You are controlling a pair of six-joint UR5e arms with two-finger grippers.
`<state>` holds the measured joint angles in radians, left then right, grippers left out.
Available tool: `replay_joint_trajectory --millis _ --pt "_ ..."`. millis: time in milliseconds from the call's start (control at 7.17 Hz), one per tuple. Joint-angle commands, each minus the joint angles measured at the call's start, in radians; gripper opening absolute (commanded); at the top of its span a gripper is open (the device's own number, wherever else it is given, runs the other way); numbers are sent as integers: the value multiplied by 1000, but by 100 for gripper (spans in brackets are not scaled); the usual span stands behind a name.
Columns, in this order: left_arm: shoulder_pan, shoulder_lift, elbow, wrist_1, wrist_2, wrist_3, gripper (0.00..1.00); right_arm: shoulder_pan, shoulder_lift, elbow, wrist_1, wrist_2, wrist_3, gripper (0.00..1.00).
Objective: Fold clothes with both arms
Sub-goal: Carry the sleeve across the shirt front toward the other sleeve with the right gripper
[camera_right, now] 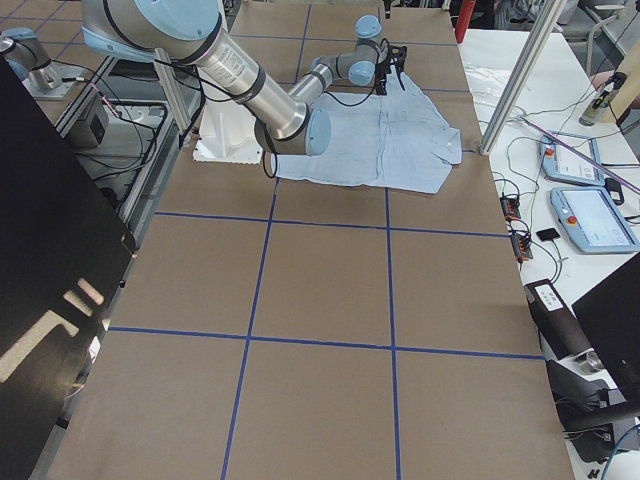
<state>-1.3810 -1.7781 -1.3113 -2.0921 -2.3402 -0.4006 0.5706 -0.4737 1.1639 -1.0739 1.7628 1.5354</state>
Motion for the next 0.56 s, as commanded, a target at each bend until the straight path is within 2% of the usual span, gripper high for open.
replay_joint_trajectory --millis 0,139,279,418 --pt "58 -76 210 -196 4 -27 89 2 -197 276 -92 30 -8 98" --pt "62 -102 265 -207 4 -38 95 3 -286 359 -92 32 -9 98" --pt "66 -106 268 -207 4 -65 98 6 -346 426 -93 33 -11 98" --pt "89 -110 282 -212 6 -70 98 11 -400 489 -100 33 -11 97"
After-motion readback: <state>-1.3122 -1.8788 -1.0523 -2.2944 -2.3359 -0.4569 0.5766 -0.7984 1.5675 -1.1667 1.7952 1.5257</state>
